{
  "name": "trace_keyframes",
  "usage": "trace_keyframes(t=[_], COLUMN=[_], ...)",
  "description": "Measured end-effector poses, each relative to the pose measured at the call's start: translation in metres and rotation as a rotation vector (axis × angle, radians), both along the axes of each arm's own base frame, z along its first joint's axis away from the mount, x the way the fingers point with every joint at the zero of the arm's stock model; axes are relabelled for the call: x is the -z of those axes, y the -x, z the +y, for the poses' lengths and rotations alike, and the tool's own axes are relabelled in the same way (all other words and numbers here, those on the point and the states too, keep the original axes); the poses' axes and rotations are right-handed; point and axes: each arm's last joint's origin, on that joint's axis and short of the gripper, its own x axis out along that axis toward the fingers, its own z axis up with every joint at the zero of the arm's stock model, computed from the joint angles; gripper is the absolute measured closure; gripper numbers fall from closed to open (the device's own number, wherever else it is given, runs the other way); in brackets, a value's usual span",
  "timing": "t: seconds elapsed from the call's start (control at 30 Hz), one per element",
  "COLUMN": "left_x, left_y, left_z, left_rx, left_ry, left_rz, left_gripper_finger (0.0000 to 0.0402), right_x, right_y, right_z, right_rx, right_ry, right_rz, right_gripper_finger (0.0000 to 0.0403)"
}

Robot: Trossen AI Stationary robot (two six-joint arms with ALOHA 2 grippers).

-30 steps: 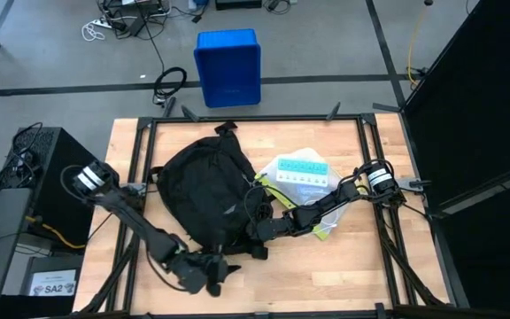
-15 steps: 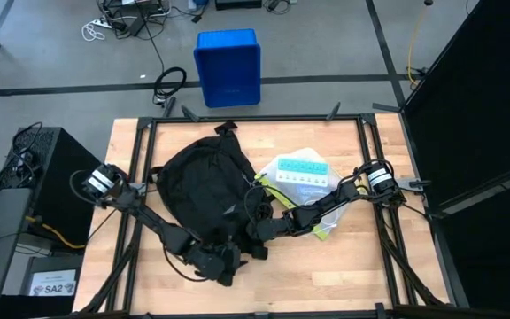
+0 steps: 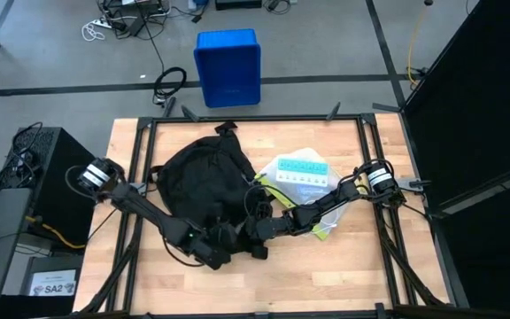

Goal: Unpack backpack
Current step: Remove the cellphone from the backpack

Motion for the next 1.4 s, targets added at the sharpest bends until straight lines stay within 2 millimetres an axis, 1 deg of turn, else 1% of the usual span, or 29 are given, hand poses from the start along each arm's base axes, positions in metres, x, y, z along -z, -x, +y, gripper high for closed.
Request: trace_keyframes(t=[0.13, 0.23, 0.4, 0.53, 0.6, 0.67, 0.8, 1.0, 1.1, 1.2, 1.4], left_x=[-0.002, 0.001, 0.000, -0.006, -0.008, -0.007, 0.002, 0.020, 0.024, 0.026, 0.033], left_y=[0.011, 0.012, 0.005, -0.004, -0.006, -0.005, -0.007, -0.015, -0.017, -0.017, -0.006], left_z=[0.013, 0.015, 0.010, 0.000, -0.002, -0.001, 0.000, -0.005, -0.004, 0.000, 0.015], left_rx=[-0.103, -0.117, -0.084, 0.018, 0.030, 0.025, 0.003, 0.019, 0.007, -0.036, -0.185], left_ry=[0.010, 0.052, 0.136, 0.220, 0.238, 0.230, 0.216, 0.260, 0.261, 0.240, 0.180], left_rz=[0.063, 0.101, 0.060, -0.006, -0.034, -0.023, 0.003, 0.022, 0.030, 0.036, 0.129], left_gripper_finger=[0.0117, 0.0117, 0.0117, 0.0117, 0.0117, 0.0117, 0.0117, 0.0117, 0.0117, 0.0117, 0.0117], right_x=[0.000, 0.000, 0.000, 0.000, 0.000, 0.000, 0.000, 0.000, 0.000, 0.000, 0.000], right_y=[0.000, 0.000, 0.000, 0.000, 0.000, 0.000, 0.001, 0.001, 0.001, 0.001, 0.000], right_z=[0.000, 0.000, 0.001, 0.001, 0.001, 0.001, 0.001, 0.001, 0.001, 0.001, 0.000], right_rx=[-0.002, -0.002, -0.004, -0.004, -0.002, -0.001, -0.001, -0.001, 0.000, 0.000, -0.005], right_ry=[-0.001, -0.001, -0.001, -0.002, -0.004, -0.005, -0.005, -0.007, -0.008, -0.008, -0.013], right_rz=[0.001, 0.001, 0.003, 0.003, 0.004, 0.004, 0.007, 0.007, 0.007, 0.007, 0.004], right_gripper_finger=[0.0400, 0.0397, 0.0399, 0.0401, 0.0399, 0.0397, 0.0396, 0.0402, 0.0399, 0.0397, 0.0401])
